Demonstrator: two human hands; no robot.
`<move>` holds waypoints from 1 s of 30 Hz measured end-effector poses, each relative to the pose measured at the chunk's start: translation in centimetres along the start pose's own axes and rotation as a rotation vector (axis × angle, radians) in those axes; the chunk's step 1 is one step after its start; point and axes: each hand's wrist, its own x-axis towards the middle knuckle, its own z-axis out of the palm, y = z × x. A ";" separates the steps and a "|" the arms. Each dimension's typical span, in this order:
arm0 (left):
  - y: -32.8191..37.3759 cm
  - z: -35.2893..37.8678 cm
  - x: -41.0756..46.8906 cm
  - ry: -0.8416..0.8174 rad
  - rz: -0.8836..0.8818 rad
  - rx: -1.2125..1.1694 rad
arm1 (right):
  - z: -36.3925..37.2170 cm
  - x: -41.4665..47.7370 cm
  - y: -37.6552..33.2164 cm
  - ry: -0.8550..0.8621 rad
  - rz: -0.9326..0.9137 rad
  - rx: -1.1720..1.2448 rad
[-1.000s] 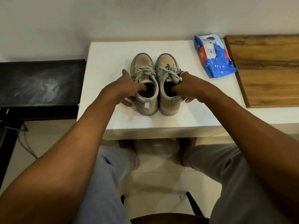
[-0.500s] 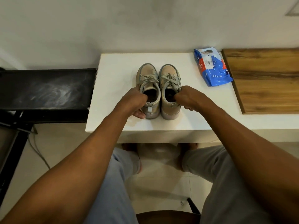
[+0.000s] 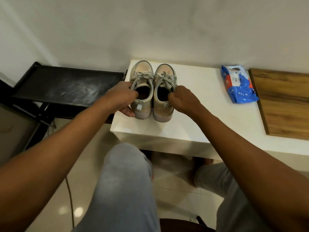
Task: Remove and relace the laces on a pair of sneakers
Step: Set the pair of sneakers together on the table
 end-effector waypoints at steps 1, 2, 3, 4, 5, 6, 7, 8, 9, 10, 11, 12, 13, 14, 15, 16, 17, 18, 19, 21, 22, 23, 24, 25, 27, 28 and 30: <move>-0.4 -1.5 0.0 0.014 -0.003 0.003 | 0.5 0.3 -1.4 -0.004 -0.023 0.001; -0.8 -2.9 0.1 0.022 -0.008 0.006 | 1.0 0.7 -2.7 -0.008 -0.040 -0.002; -1.2 -4.1 0.2 0.028 -0.016 0.008 | 1.5 1.0 -3.9 -0.012 -0.056 -0.008; -1.8 -5.6 0.3 0.036 -0.024 0.005 | 2.2 1.6 -5.3 -0.020 -0.073 -0.019; -2.3 -6.8 0.4 0.041 -0.030 0.004 | 2.9 2.1 -6.5 -0.025 -0.087 -0.026; -2.9 -8.1 0.6 0.051 -0.037 0.004 | 3.7 2.6 -7.8 -0.031 -0.097 -0.031; -3.5 -9.3 0.8 0.056 -0.045 0.007 | 4.5 3.1 -9.0 -0.034 -0.102 -0.035; -4.1 -10.4 1.0 0.059 -0.053 0.009 | 5.3 3.7 -10.0 -0.038 -0.106 -0.035; -4.8 -11.6 1.2 0.063 -0.062 0.010 | 6.2 4.3 -11.1 -0.047 -0.113 -0.033; -5.4 -12.6 1.5 0.063 -0.067 0.013 | 7.0 4.9 -11.9 -0.054 -0.117 -0.030; -6.1 -13.8 1.8 0.068 -0.075 0.017 | 8.0 5.5 -12.8 -0.063 -0.123 -0.025; -6.8 -14.7 2.2 0.072 -0.082 0.021 | 8.8 6.0 -13.5 -0.071 -0.125 -0.021; -7.3 -15.4 2.5 0.079 -0.086 0.026 | 9.5 6.5 -14.1 -0.079 -0.130 -0.018; -8.0 -16.3 2.8 0.086 -0.088 0.028 | 10.5 7.1 -14.8 -0.089 -0.137 -0.013; -8.6 -17.0 3.2 0.090 -0.087 0.029 | 11.3 7.6 -15.3 -0.096 -0.143 -0.008; -9.3 -17.8 3.7 0.095 -0.088 0.029 | 12.3 8.1 -15.9 -0.105 -0.148 -0.001; -10.0 -18.4 4.1 0.098 -0.088 0.030 | 13.1 8.6 -16.4 -0.112 -0.154 0.006; -10.5 -18.9 4.5 0.104 -0.088 0.034 | 13.8 8.9 -16.7 -0.121 -0.162 0.015; -11.2 -19.5 4.9 0.112 -0.091 0.036 | 14.6 9.4 -17.2 -0.134 -0.172 0.024; -12.4 -20.4 6.0 0.129 -0.096 0.039 | 16.1 10.4 -17.9 -0.155 -0.185 0.042; -12.9 -20.8 6.5 0.135 -0.097 0.041 | 16.8 10.9 -18.2 -0.163 -0.184 0.048; -13.4 -21.2 6.9 0.141 -0.098 0.044 | 17.2 11.2 -18.5 -0.165 -0.182 0.053; -13.9 -21.6 7.4 0.146 -0.099 0.046 | 17.7 11.7 -18.9 -0.172 -0.180 0.055; -14.4 -22.0 7.8 0.149 -0.098 0.049 | 18.0 12.1 -19.3 -0.184 -0.187 0.047; -15.2 -22.7 8.7 0.161 -0.100 0.054 | 18.7 12.8 -20.1 -0.199 -0.219 0.034; -15.5 -22.9 9.0 0.168 -0.103 0.052 | 19.1 13.2 -20.3 -0.188 -0.219 0.041; -15.8 -23.4 9.9 0.178 -0.112 0.037 | 20.0 14.2 -20.5 -0.148 -0.193 0.051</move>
